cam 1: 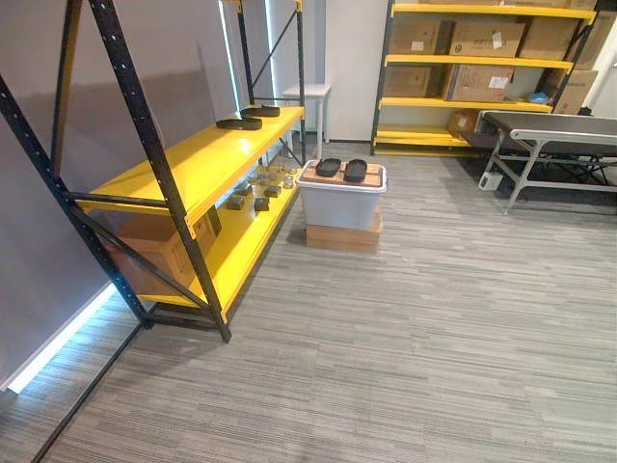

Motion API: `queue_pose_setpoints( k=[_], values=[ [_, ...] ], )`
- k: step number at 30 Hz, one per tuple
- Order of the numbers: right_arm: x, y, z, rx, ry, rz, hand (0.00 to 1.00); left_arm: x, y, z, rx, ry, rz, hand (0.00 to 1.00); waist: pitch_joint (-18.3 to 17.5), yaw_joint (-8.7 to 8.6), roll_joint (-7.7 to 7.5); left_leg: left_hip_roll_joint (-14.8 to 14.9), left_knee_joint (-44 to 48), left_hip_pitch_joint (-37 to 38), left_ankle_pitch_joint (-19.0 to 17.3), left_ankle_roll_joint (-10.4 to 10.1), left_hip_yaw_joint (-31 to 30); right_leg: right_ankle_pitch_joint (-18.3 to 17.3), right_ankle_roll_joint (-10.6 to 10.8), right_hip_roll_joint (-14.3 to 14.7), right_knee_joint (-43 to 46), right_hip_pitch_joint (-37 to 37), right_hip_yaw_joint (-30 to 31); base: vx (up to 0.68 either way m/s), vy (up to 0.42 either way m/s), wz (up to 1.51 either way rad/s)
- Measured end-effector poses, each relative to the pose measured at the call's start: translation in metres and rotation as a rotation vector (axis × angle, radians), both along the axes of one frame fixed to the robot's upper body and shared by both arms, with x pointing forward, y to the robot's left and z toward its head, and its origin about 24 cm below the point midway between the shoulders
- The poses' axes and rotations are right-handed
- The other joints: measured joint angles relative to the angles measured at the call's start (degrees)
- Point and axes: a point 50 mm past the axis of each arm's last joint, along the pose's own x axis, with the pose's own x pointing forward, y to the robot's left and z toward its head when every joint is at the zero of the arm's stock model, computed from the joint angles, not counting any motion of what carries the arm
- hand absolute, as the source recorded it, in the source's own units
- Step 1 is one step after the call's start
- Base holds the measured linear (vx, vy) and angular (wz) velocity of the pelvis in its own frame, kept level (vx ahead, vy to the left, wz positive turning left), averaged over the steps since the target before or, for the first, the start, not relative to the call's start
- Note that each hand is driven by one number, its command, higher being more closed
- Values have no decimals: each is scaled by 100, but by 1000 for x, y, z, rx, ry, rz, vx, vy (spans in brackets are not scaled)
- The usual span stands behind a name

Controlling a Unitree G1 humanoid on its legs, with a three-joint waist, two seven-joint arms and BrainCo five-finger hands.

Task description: Walk over and take plastic housings, then place them on the shelf

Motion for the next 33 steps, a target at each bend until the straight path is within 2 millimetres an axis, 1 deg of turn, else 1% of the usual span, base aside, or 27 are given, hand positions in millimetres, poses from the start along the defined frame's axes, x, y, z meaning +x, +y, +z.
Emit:
queue_pose_setpoints(
  k=[2,3,5,6,8,10,11,13,16,18,22,25,28,33],
  values=[
    [14,-6,5,-24,-47,-8,0,21,1,4,9,-56,4,0,68,-46,58,-3,-37,71,-11,-30,-9,90,45,6,-265,205,-85,114,-8,8],
    [18,-8,7,-31,-62,-14,0,28,2,6,18,-76,1,0,109,-63,79,-4,-48,91,-11,-40,-25,95,52,4,-300,250,-153,95,-21,17],
    [31,-18,15,-77,-119,-22,0,49,11,14,58,-139,-10,0,191,-86,157,-4,-98,100,-15,-111,-75,99,60,6,-367,308,-228,78,-28,12],
    [33,-22,18,-92,-129,-21,0,54,14,16,69,-155,-13,0,217,-85,170,-2,-101,104,-16,-134,-77,103,66,7,-376,336,-266,85,-33,11],
    [40,-43,29,-146,-158,-42,0,66,30,26,123,-207,-23,0,273,-88,174,12,-109,150,-9,-245,-74,108,102,7,-376,399,-387,68,-30,11],
    [42,-55,36,-184,-162,-30,0,67,38,29,145,-217,-20,0,315,-98,180,23,-159,225,-10,-274,-60,103,146,16,-381,446,-439,47,-9,-2],
    [47,-63,41,-212,-171,-15,0,66,40,30,149,-220,-11,0,332,-120,181,26,-198,260,-9,-275,-55,100,175,19,-391,466,-458,54,4,-1],
    [49,-68,45,-232,-168,4,0,66,41,30,147,-220,-11,0,367,-120,170,26,-211,280,-9,-276,-10,101,201,18,-391,475,-461,55,17,0],
    [50,-64,41,-211,-156,2,0,65,42,30,192,-188,-41,0,397,-127,176,19,-211,363,-12,-280,42,92,251,8,-390,538,-461,37,17,-6],
    [48,-58,37,-192,-145,-2,0,64,42,30,221,-172,-65,0,407,-125,182,18,-210,471,-24,-299,90,34,339,0,-369,602,-460,17,9,-6],
    [43,-48,29,-155,-123,-7,0,60,36,27,230,-148,-98,0,415,-132,183,19,-186,562,-26,-299,193,6,380,-6,-352,707,-458,9,-4,-8],
    [38,-47,27,-149,-108,-11,0,56,32,24,224,-134,-110,0,444,-140,186,25,-162,633,-27,-298,206,-41,446,-11,-290,763,-460,0,0,0],
    [31,-49,26,-143,-104,-49,0,54,32,23,216,-129,-98,0,446,-139,185,43,-109,633,-39,-312,211,-44,448,-8,-224,760,-459,0,0,0],
    [30,-49,26,-141,-104,-40,0,45,32,20,188,-119,-102,0,447,-139,186,55,-48,625,-51,-318,277,-44,442,-10,-146,718,-441,-35,-8,-6]
  ],
)
